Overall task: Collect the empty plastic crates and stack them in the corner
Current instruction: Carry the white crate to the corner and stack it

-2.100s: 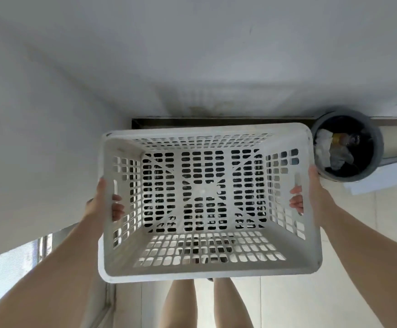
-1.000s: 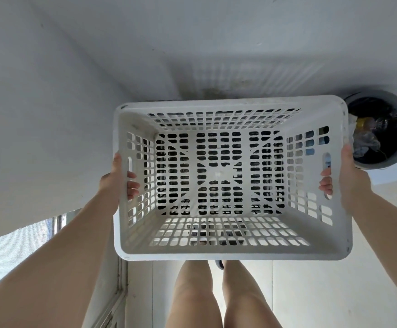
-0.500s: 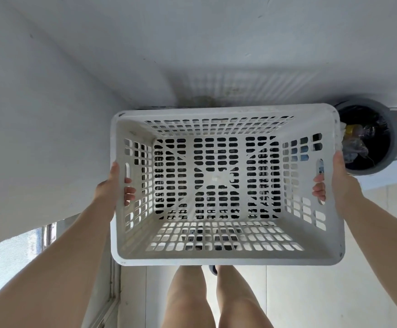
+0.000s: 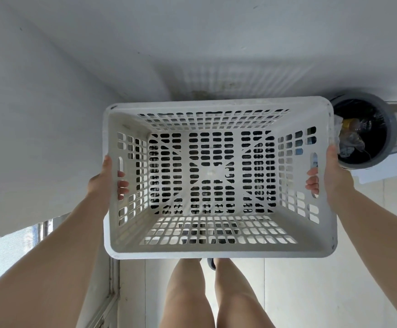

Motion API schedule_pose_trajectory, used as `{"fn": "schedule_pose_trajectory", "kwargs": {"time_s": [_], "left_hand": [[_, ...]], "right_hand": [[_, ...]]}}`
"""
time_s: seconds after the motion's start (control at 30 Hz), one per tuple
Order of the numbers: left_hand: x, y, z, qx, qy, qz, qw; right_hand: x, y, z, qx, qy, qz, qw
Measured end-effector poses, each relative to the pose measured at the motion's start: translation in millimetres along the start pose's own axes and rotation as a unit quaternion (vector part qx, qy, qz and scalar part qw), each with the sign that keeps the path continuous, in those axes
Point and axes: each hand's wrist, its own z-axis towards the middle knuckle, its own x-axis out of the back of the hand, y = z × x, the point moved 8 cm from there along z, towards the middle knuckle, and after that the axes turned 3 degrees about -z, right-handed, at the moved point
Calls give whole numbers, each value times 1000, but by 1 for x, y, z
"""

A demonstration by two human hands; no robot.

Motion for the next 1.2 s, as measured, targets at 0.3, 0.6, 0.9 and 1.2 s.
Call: {"fn": "schedule_pose_trajectory", "kwargs": {"time_s": [0.3,0.6,0.9,1.2], "left_hand": [[1,-4,6,-21,52,9,998],[2,-4,8,3,35,29,999],[11,44,-73,-143,42,270,951],[-1,186,-223,-327,7,371,869]], "right_hand": [[4,-4,3,34,30,9,999],[0,-1,0,-4,-4,3,1000],[23,-53,-65,69,19,-270,960],[61,-169,-220,290,13,-380,878]]}}
